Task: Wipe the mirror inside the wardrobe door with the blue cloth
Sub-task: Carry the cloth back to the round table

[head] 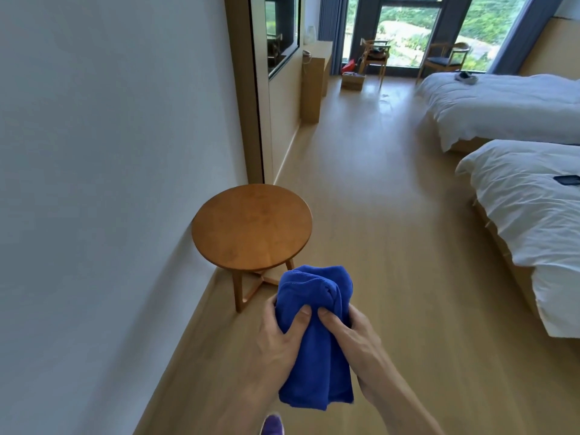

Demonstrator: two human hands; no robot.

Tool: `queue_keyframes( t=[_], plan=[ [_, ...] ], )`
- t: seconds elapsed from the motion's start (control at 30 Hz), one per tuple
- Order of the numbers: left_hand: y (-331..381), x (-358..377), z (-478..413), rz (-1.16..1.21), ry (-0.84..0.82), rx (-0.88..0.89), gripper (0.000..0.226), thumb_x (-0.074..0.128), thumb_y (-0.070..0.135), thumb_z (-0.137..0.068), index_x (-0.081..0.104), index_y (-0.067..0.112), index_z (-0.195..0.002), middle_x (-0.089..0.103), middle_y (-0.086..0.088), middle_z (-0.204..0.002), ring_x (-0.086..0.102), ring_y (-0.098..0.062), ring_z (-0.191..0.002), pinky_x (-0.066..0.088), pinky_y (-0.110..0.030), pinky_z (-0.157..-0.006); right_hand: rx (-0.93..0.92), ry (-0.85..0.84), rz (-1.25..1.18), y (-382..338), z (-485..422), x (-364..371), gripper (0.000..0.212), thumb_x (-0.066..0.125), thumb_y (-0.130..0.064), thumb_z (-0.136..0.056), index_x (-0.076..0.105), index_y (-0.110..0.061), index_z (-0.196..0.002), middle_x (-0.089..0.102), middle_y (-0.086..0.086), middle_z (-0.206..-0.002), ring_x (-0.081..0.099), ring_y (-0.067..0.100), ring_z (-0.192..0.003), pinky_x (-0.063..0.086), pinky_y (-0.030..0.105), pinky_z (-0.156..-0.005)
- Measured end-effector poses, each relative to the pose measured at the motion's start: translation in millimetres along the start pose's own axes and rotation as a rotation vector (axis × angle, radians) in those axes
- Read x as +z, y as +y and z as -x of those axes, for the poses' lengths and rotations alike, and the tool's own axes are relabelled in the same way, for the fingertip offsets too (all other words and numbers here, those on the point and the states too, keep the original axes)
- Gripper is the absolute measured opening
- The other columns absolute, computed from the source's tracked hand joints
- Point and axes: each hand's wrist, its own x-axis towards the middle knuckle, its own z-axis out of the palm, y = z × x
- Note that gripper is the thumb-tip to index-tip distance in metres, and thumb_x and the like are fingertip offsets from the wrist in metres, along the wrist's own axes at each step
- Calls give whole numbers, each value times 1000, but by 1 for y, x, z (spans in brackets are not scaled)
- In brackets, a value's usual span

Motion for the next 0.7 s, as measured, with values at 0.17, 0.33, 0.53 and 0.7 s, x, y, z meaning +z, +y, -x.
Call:
queue_keyframes(
  t=[0.17, 0.33, 0.53, 0.7],
  plan=[
    [18, 20, -59, 67, 3, -41, 51, 61, 57, -86, 49, 29, -127, 67, 7, -112, 67, -9, -99, 56, -27, -84, 1, -7, 43, -20, -62, -11, 19, 67, -42, -92, 70, -28, -104, 77, -7, -99, 74, 11, -92, 60, 39, -88],
    [41, 34, -143, 121, -17, -63, 43, 61, 43, -96, 50, 20, -131, 67, 0, -117, 67, -15, -103, 56, -29, -84, -6, 14, 89, -53, -144, -16, 18, 69, -44, -90, 69, -32, -104, 77, -12, -98, 73, 6, -89, 60, 32, -83],
    [67, 36, -239, 186, -6, -68, 42, 63, 43, -95, 50, 25, -130, 66, 4, -119, 66, -14, -107, 57, -36, -93, 14, -12, 112, -97, -241, -10, 17, 69, -38, -92, 69, -28, -106, 77, -8, -99, 73, 10, -93, 60, 39, -88],
    [71, 24, -297, 205, 36, -64, 39, 66, 47, -92, 52, 30, -124, 68, 9, -114, 69, -1, -92, 54, -15, -69, 40, -76, 154, -119, -304, 7, 15, 68, -36, -92, 70, -26, -103, 77, -7, -97, 74, 11, -90, 60, 40, -88]
  ],
)
